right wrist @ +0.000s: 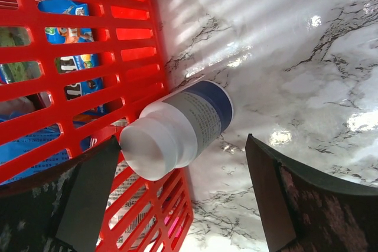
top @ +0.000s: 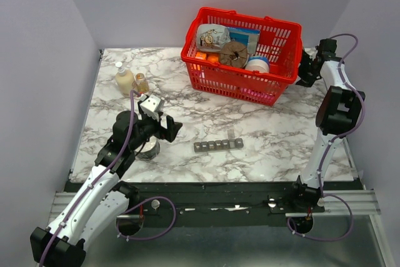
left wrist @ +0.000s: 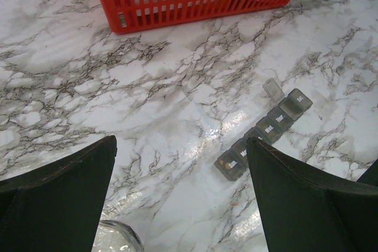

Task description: Sort the pills into containers

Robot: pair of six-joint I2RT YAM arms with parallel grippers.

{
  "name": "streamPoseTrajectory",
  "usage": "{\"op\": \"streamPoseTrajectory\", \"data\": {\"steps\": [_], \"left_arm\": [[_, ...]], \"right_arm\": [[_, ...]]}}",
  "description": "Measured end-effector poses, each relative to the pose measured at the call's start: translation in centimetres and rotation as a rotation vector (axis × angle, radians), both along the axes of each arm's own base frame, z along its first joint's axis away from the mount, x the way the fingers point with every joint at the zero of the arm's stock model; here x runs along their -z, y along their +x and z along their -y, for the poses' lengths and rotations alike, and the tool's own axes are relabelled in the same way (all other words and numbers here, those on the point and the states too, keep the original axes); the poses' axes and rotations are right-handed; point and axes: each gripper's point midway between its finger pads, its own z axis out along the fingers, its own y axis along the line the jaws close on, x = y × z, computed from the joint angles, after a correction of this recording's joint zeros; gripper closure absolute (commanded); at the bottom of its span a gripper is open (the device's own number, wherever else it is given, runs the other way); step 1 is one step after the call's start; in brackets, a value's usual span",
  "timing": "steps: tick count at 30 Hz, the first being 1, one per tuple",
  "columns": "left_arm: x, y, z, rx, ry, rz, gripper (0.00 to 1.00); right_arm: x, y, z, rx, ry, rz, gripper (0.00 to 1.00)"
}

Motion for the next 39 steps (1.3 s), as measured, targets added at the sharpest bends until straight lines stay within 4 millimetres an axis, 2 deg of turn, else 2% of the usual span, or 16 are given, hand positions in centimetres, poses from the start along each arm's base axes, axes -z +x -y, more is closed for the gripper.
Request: {"op": "streamPoseTrajectory", "data": {"steps": [11,20,25,30,32,33,39], "left_arm": [[0.0,0.0,0.0,0.0,0.0,0.0,0.01],[0.3,0.1,0.0,0.0,0.005,-0.011,0.01],[0.4,0.1,0.0,0.0,0.006,-0.013,0.01],[0.4,0.1,0.0,0.0,0.006,-0.014,0.01],[0.4,0.1,0.0,0.0,0.006,-0.014,0.01],[0.4,0.1,0.0,0.0,0.006,-0.014,0.01],[0.2,-0.1,0.1,0.005,0.002,-0.008,0.01]], "right_arm": [[-0.1,0.1,-0.3,0.01,0.022,0.0,0.04],[0.6,1.1,-0.3,0.013,0.024,0.003,0.12],[1.2,1.1,-0.5,0.006,0.01,-0.007,0.23],[1.4,1.2,-0.8,-0.015,-0.02,-0.002,0.43],[1.1,1.0,-0.9,-0.025,-0.034,0.008,0.48],[0.9,0.9,-1.0,-0.03,-0.041,0.017,0.58],[0.6,-1.4,-1.4,-0.067,-0.088,0.01,0.75]]}}
